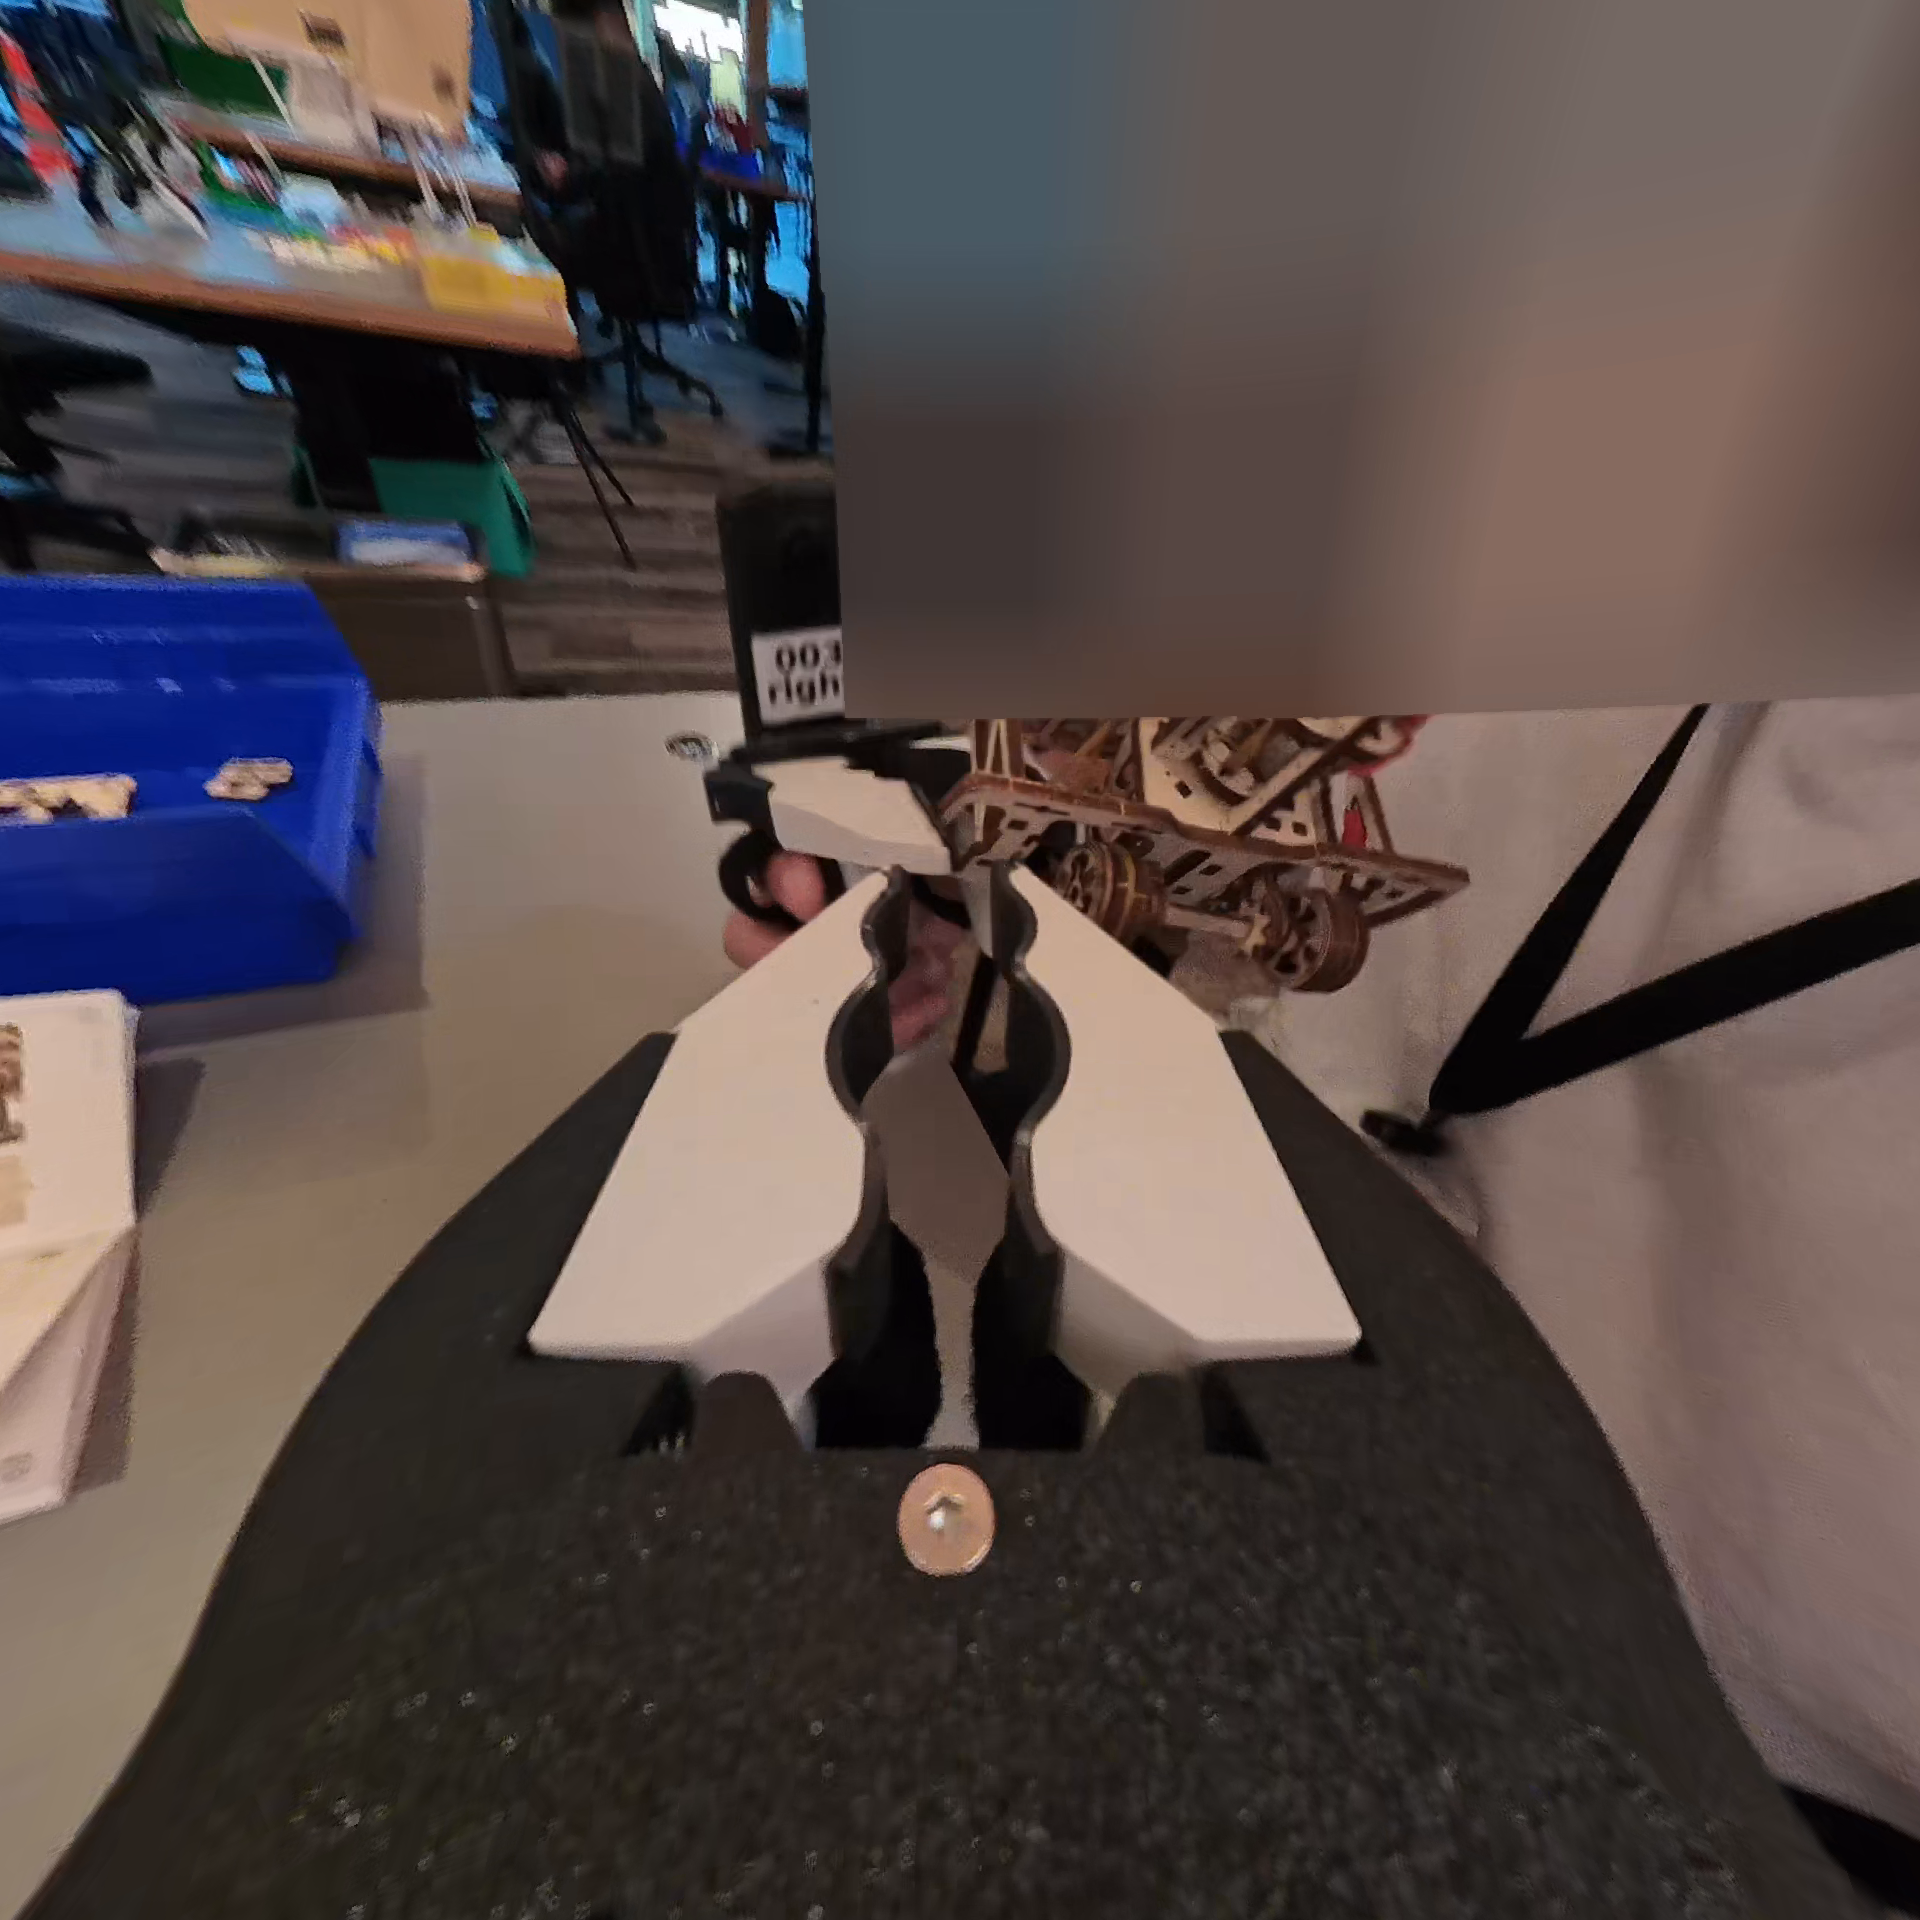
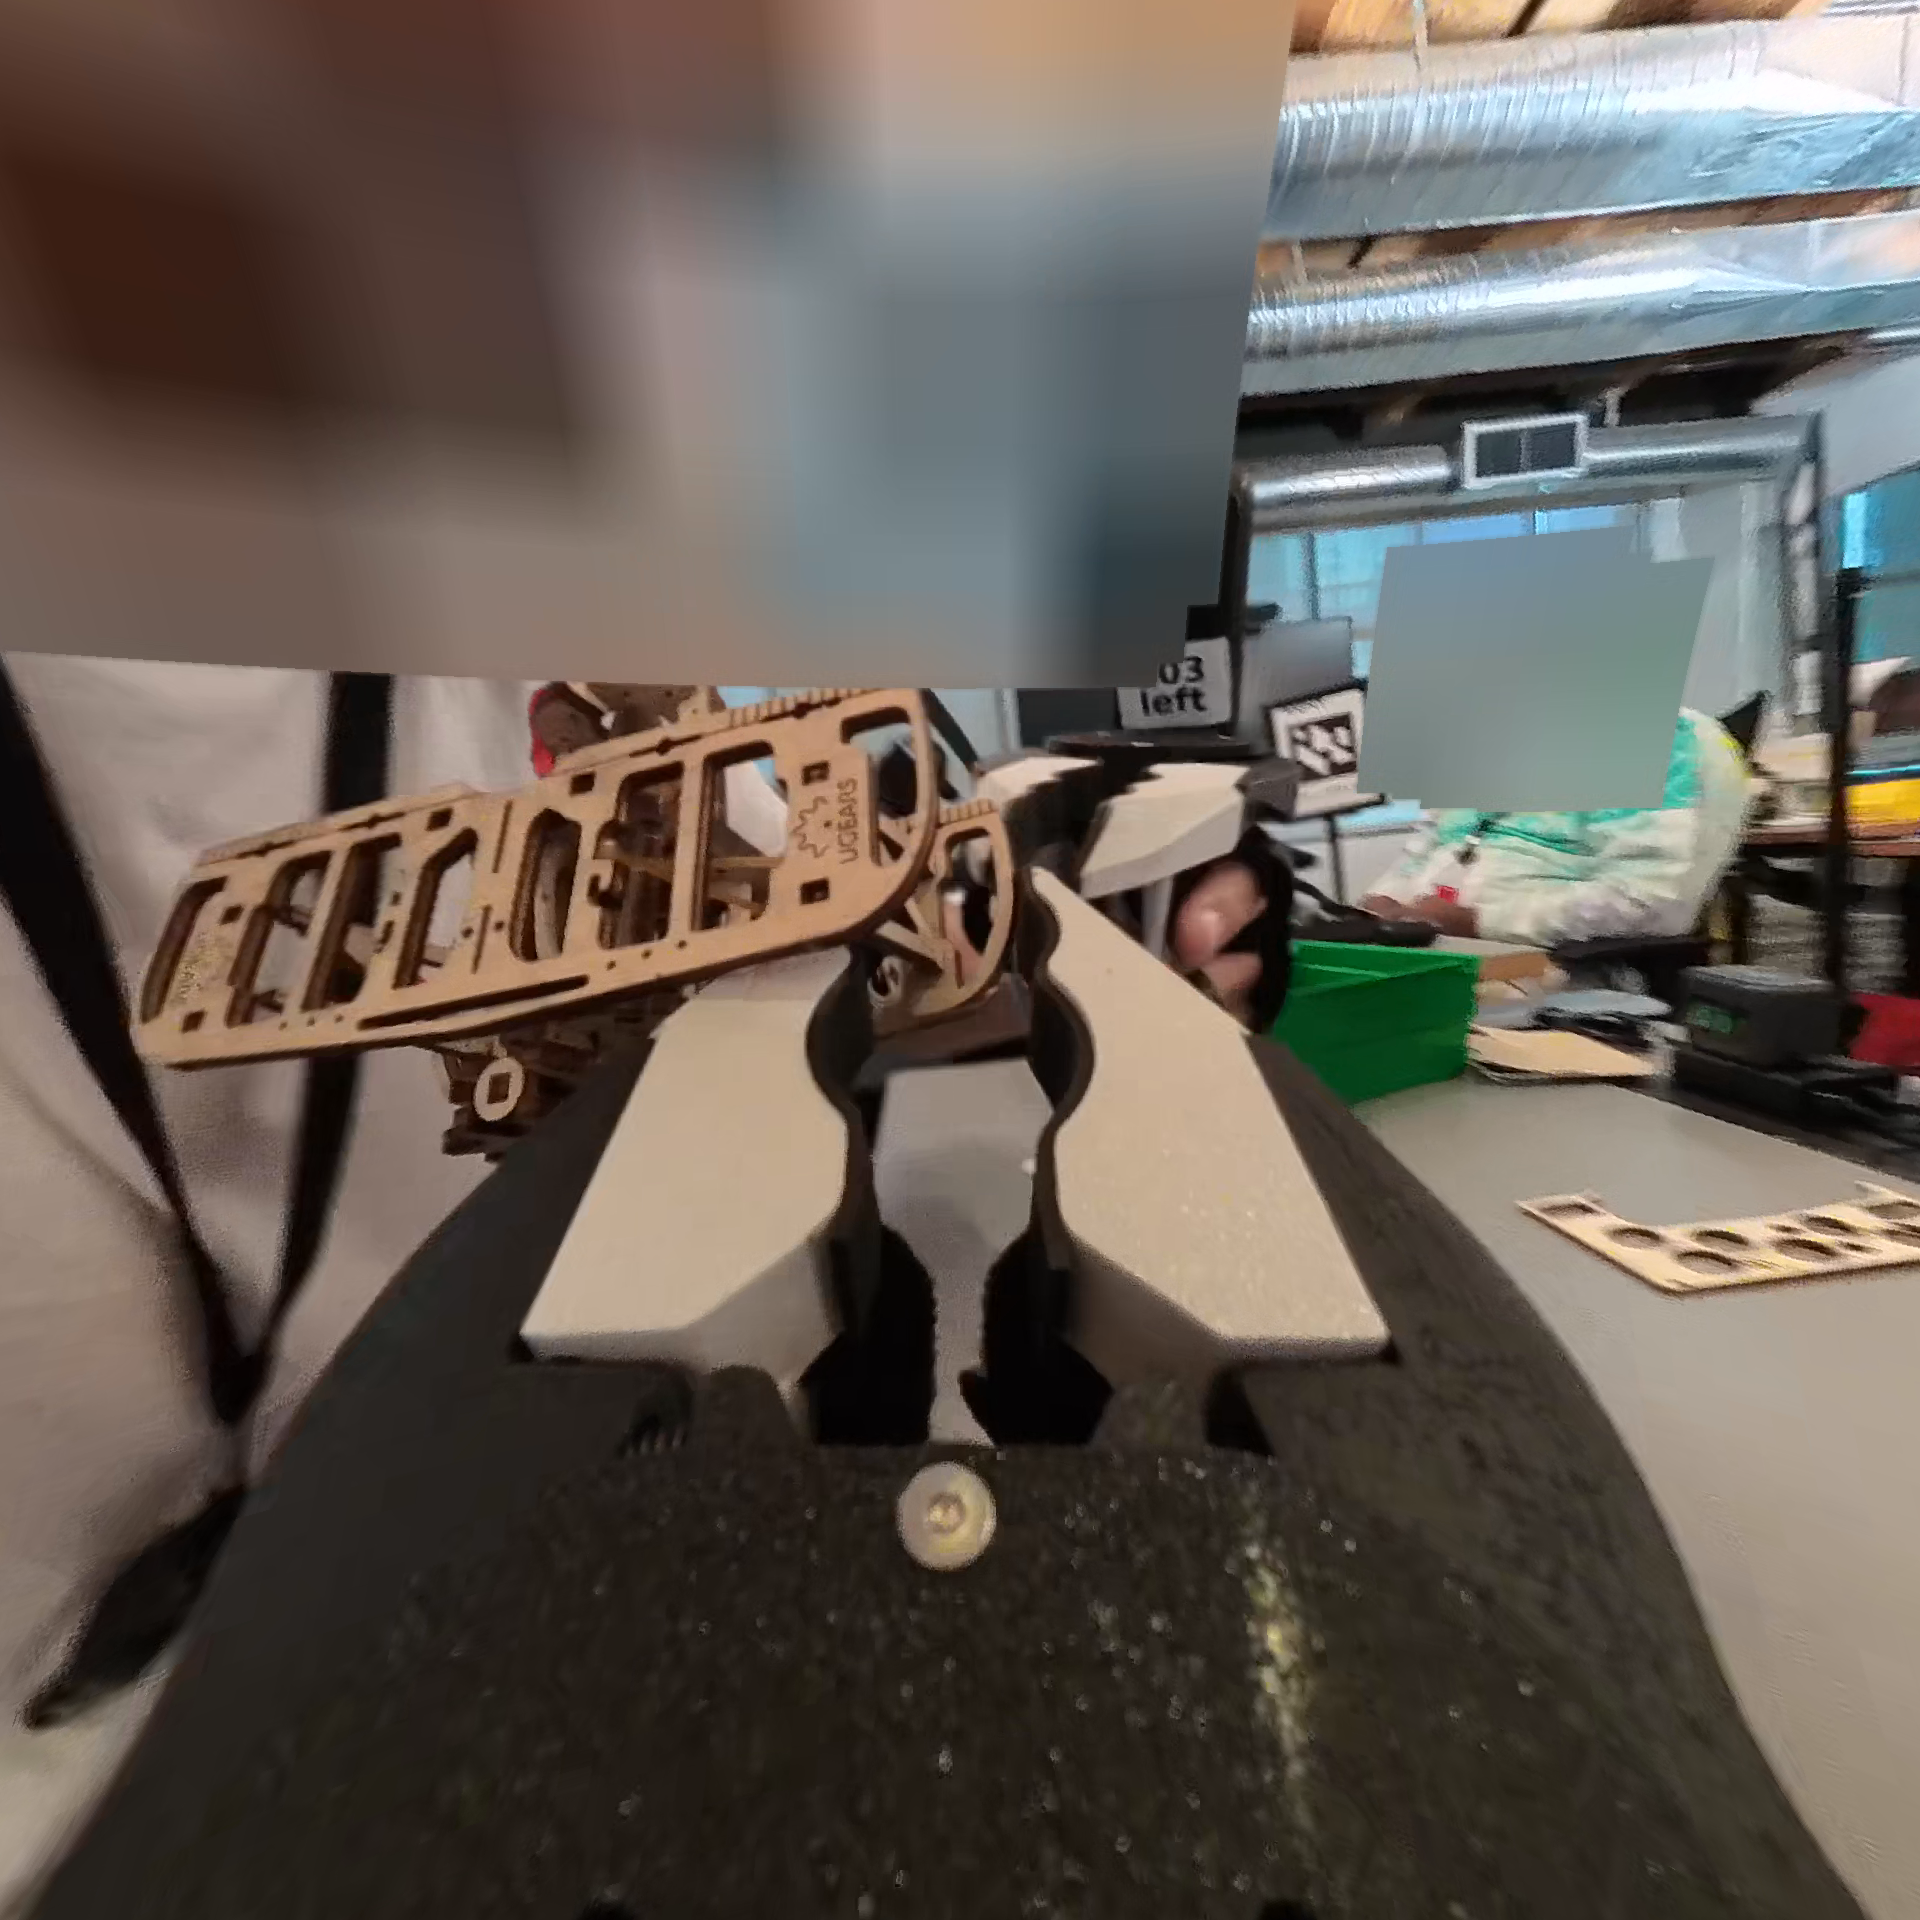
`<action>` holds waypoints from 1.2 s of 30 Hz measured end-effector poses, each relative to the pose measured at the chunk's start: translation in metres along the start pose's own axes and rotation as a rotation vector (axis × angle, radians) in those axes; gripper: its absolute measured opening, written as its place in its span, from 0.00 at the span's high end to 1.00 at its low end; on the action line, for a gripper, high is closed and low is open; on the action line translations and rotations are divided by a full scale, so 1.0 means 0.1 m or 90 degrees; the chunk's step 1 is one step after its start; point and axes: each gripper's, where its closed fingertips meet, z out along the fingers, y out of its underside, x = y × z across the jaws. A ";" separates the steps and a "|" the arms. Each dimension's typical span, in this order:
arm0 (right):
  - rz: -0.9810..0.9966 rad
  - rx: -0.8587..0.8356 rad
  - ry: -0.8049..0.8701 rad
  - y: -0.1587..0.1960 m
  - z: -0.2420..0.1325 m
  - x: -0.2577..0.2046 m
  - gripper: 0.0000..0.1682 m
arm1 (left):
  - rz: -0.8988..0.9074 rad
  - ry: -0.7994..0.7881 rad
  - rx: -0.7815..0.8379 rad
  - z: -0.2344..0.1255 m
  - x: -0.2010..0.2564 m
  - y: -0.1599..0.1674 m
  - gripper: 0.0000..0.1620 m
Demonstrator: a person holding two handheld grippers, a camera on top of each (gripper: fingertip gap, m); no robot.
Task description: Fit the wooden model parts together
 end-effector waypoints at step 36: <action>-0.254 -0.153 -0.001 -0.12 0.08 0.09 0.86 | -0.404 0.191 0.258 0.23 0.30 0.05 0.79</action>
